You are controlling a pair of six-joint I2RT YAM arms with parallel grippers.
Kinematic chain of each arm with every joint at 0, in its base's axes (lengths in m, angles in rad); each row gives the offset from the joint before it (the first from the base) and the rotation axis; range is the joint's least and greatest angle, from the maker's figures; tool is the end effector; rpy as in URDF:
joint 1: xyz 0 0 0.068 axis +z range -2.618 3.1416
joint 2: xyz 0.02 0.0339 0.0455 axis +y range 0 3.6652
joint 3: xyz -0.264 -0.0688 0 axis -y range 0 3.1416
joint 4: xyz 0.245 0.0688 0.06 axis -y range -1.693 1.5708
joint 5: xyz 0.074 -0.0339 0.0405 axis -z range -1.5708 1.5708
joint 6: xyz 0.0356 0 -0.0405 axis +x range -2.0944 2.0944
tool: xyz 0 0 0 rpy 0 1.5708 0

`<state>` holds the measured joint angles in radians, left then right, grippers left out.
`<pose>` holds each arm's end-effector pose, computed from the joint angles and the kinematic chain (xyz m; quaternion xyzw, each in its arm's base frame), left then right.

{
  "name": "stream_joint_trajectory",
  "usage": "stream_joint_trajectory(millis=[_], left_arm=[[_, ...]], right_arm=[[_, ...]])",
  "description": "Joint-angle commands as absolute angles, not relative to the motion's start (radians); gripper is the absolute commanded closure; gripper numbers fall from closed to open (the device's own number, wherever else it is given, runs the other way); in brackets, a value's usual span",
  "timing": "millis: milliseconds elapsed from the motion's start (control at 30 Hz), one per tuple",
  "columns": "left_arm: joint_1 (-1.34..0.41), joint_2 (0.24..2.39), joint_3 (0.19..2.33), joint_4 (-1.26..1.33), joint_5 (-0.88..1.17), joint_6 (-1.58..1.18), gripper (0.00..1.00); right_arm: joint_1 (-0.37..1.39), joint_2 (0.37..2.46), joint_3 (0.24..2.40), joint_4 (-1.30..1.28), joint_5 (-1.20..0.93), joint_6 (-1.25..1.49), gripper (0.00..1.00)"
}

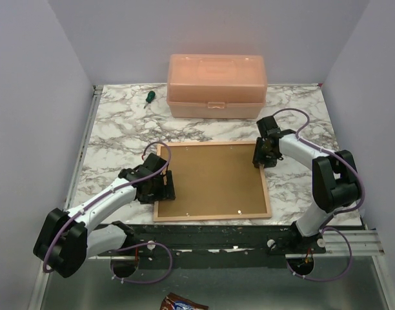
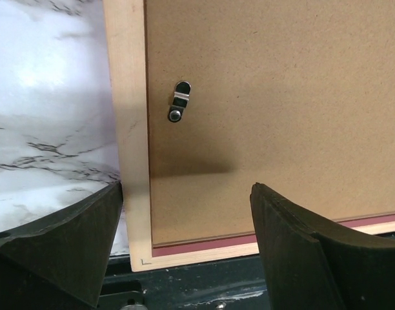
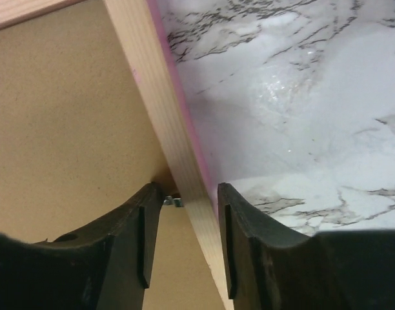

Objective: Put the photo into the frame
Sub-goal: Install the photo frame at the center of the board.

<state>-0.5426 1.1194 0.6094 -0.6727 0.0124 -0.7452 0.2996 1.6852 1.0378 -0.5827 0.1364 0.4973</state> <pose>0.1620 -0.0982 0.1824 -0.0980 0.9763 -0.1206 0.1506 0.3055 0.0893 0.1729 0.1085 0.9773 0.0037 0.1819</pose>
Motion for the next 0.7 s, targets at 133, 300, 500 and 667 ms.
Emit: stream_joint_trajectory(millis=[133, 300, 500, 667], left_arm=[[-0.571, 1.131, 0.624, -0.681, -0.039, -0.794, 0.12], [-0.536, 1.150, 0.661, -0.695, -0.072, -0.760, 0.11], [-0.474, 1.177, 0.669, -0.657, -0.065, -0.714, 0.12], [-0.438, 1.221, 0.682, -0.624, -0.060, -0.684, 0.14]], right_arm=[[0.299, 1.666, 1.042, -0.665, 0.159, 0.512, 0.31], [0.298, 1.642, 1.067, -0.675, 0.160, 0.514, 0.23], [0.295, 1.637, 1.066, -0.673, 0.150, 0.515, 0.20], [0.284, 1.634, 1.054, -0.660, 0.117, 0.515, 0.19]])
